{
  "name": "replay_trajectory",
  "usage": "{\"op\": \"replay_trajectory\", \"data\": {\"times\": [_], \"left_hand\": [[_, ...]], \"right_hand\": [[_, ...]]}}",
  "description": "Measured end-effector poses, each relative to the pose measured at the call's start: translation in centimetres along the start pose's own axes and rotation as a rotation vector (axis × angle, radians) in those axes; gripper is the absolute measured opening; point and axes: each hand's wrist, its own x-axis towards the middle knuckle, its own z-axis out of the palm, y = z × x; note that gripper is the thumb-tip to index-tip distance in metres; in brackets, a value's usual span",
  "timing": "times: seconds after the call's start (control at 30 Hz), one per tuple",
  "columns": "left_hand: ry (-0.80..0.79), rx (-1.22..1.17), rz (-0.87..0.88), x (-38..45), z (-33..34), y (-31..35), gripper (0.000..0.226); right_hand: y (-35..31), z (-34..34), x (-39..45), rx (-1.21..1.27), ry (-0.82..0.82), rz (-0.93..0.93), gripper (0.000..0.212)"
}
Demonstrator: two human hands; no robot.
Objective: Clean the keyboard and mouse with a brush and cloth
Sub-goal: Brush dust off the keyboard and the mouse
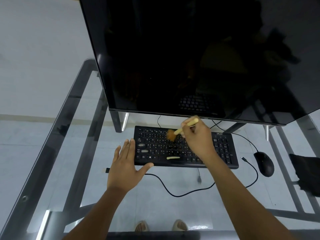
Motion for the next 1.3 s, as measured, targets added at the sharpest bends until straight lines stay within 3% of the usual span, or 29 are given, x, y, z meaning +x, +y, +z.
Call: {"op": "replay_trajectory", "data": {"times": [0.1, 0.17, 0.23, 0.3, 0.37, 0.5, 0.6, 0.63, 0.73, 0.77, 0.83, 0.9, 0.97, 1.03, 1.1, 1.17, 1.23, 1.3], "left_hand": [[-0.010, 0.008, 0.000, -0.1, 0.0, -0.3, 0.097], [-0.019, 0.006, 0.005, 0.0, 0.1, -0.3, 0.098], [-0.026, -0.005, -0.001, -0.1, 0.2, -0.4, 0.098], [-0.038, -0.006, -0.007, -0.3, 0.4, -0.5, 0.097], [-0.055, -0.019, -0.008, -0.6, 0.5, -0.8, 0.098], [-0.016, -0.057, -0.003, -0.2, -0.1, 0.4, 0.096], [0.007, -0.062, 0.059, 0.5, -0.6, 2.7, 0.094], [-0.012, -0.075, 0.093, 0.8, -0.5, 3.6, 0.094], [-0.115, -0.077, 0.175, 2.2, 0.7, 6.1, 0.099], [-0.146, -0.068, 0.187, 2.7, 1.1, 6.7, 0.101], [-0.201, -0.046, 0.201, 3.5, 1.8, 7.6, 0.105], [-0.239, -0.004, 0.214, 3.9, 2.5, 8.2, 0.109], [-0.255, 0.027, 0.207, 4.2, 2.7, 8.7, 0.112], [-0.263, 0.033, 0.195, 4.5, 2.9, 9.4, 0.115], [-0.261, 0.019, 0.185, 4.8, 2.8, 9.9, 0.117], [-0.274, 0.029, 0.178, 4.8, 2.8, 10.0, 0.117], [-0.289, 0.044, 0.175, 4.7, 2.9, 9.9, 0.118], [-0.287, 0.040, 0.180, 4.6, 3.0, 9.8, 0.118]], "right_hand": [[0.2, 0.8, -0.5, -0.038, -0.224, 0.029, 0.007], [0.6, 0.8, -0.1, -0.117, -0.057, -0.080, 0.008], [0.9, 0.2, 0.3, -0.045, 0.083, -0.093, 0.009], [0.9, -0.2, 0.1, 0.029, -0.019, 0.005, 0.010], [1.4, 0.1, -0.6, -0.049, -0.096, 0.002, 0.011], [1.9, -1.5, -0.5, -0.102, 0.140, -0.124, 0.015], [2.0, -1.9, -0.7, -0.096, -0.095, -0.033, 0.009], [2.4, -2.0, -0.7, -0.168, -0.102, -0.054, 0.010], [3.0, -2.7, -0.3, -0.189, 0.147, -0.157, 0.009], [3.0, -3.0, -0.2, -0.132, 0.152, -0.151, 0.009], [2.7, -3.2, -0.2, -0.047, -0.033, -0.042, 0.008], [3.1, -3.2, -0.4, -0.152, -0.165, -0.013, 0.011], [3.7, -3.2, 0.0, -0.243, 0.033, -0.081, 0.012], [4.2, -3.7, 0.1, -0.184, 0.189, -0.123, 0.012], [4.4, -4.0, 0.0, -0.072, 0.055, -0.034, 0.011], [4.6, -4.0, -0.4, -0.112, -0.085, 0.039, 0.011], [5.2, -4.5, -0.2, -0.224, 0.073, -0.002, 0.010], [5.1, -5.3, -0.2, -0.157, 0.187, -0.010, 0.010]]}}
